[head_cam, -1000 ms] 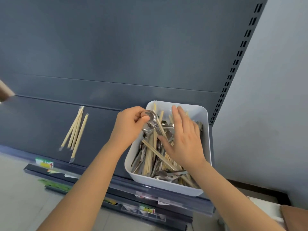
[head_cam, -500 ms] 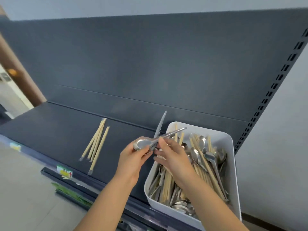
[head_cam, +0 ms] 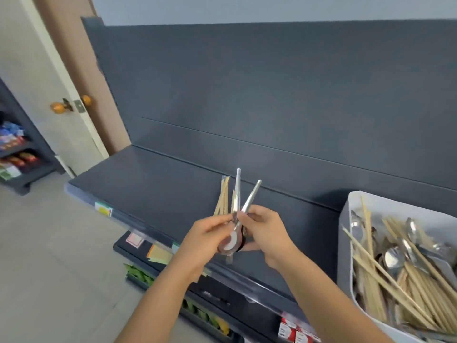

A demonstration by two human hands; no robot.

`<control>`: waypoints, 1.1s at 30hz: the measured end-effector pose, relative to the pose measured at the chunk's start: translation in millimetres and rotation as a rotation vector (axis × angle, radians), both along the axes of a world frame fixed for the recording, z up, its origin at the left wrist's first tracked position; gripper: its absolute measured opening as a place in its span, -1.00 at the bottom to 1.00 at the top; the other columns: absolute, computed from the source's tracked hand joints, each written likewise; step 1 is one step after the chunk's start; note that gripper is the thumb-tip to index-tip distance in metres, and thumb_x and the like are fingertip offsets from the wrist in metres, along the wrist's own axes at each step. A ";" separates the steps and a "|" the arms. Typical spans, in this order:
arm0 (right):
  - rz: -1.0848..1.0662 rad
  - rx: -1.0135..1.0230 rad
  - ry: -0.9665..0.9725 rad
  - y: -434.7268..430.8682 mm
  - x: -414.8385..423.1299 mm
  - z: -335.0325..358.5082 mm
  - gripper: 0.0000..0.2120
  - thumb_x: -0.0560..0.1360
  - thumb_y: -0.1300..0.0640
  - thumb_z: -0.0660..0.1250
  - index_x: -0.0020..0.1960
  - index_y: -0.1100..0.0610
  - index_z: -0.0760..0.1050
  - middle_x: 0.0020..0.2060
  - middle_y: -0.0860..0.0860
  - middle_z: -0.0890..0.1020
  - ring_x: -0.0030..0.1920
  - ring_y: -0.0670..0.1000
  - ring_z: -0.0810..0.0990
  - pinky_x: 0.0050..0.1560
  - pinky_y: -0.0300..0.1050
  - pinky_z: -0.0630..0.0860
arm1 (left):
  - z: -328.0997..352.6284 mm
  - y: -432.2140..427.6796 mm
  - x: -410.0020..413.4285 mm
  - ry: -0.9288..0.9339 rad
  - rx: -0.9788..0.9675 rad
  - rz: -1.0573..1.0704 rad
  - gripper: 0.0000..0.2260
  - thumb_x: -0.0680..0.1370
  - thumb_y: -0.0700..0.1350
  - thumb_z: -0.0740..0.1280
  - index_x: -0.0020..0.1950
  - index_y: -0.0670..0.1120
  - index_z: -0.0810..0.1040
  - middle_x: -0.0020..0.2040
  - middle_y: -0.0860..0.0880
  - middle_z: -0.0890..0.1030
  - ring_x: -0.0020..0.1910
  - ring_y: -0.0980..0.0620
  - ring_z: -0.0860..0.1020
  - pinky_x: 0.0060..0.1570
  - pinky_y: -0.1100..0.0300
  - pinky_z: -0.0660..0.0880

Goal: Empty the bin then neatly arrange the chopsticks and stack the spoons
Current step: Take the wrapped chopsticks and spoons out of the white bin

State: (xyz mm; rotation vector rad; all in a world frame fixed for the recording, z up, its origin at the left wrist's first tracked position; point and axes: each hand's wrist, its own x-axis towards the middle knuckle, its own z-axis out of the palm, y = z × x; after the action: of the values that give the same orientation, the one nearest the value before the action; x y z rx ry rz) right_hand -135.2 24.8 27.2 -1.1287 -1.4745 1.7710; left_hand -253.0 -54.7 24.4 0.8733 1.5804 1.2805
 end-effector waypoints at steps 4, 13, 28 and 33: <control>0.028 -0.080 -0.004 -24.2 -94.5 -9.0 -0.89 0.58 0.26 0.26 -0.10 0.24 0.53 -0.30 0.10 0.65 -0.39 -0.02 0.65 -0.40 -0.13 0.58 | -9.1 -31.2 -97.6 -0.051 -0.034 0.021 -0.70 0.55 -0.34 0.30 0.20 -0.05 0.59 -0.02 -0.03 0.70 -0.09 0.07 0.67 -0.16 0.19 0.57; 0.094 -0.122 0.049 -43.7 -249.7 -24.2 -0.93 0.56 0.28 0.27 -0.01 0.23 0.53 -0.25 0.08 0.67 -0.32 0.05 0.67 -0.39 -0.05 0.61 | -29.5 -53.9 -246.6 -0.069 -0.035 0.286 -0.83 0.49 -0.31 0.39 0.02 -0.12 0.68 -0.14 -0.14 0.70 -0.19 -0.06 0.66 -0.19 0.07 0.60; -0.081 -0.226 -0.075 74.6 -432.1 -93.7 -0.97 0.52 0.28 0.32 -0.04 0.20 0.51 -0.18 0.12 0.67 -0.17 0.13 0.69 -0.21 0.11 0.65 | -79.2 74.4 -447.5 0.332 -0.171 0.136 -0.77 0.30 -0.30 0.57 -0.27 0.02 0.66 -0.29 0.03 0.70 -0.25 0.08 0.66 -0.17 0.27 0.56; -0.165 -0.197 -0.159 96.0 -464.1 -105.7 -0.91 0.50 0.34 0.32 -0.12 0.18 0.51 -0.27 0.07 0.65 -0.24 0.06 0.67 -0.28 0.03 0.65 | -104.5 114.1 -489.8 0.304 -0.197 0.041 -0.76 0.33 -0.30 0.55 -0.17 0.02 0.64 -0.22 0.01 0.69 -0.17 0.07 0.65 -0.17 0.29 0.56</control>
State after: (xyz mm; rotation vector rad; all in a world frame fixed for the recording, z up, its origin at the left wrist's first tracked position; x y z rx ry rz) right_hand -599.4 120.8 -78.6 -1.4770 -1.2731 1.7749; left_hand -742.8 59.4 -80.1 0.9462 1.9350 1.0325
